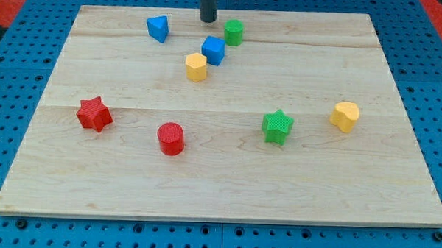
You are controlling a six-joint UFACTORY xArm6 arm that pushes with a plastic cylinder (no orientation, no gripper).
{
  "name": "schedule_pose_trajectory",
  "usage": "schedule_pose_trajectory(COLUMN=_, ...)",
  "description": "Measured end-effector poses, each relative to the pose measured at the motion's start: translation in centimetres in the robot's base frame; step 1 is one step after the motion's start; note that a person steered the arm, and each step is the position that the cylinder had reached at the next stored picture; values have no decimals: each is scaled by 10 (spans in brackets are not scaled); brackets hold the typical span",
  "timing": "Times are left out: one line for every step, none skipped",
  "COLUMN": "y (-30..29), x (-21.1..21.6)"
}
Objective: Push blue triangle towards the red star
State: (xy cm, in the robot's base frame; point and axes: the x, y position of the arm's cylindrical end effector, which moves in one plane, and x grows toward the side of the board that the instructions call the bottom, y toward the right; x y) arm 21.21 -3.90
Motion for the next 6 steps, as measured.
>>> schedule_pose_trajectory(y=-30, x=10)
schedule_pose_trajectory(y=-62, x=9)
schedule_pose_trajectory(y=-76, x=11)
schedule_pose_trajectory(y=-101, x=14)
schedule_pose_trajectory(y=-105, x=43)
schedule_pose_trajectory(y=-104, x=78)
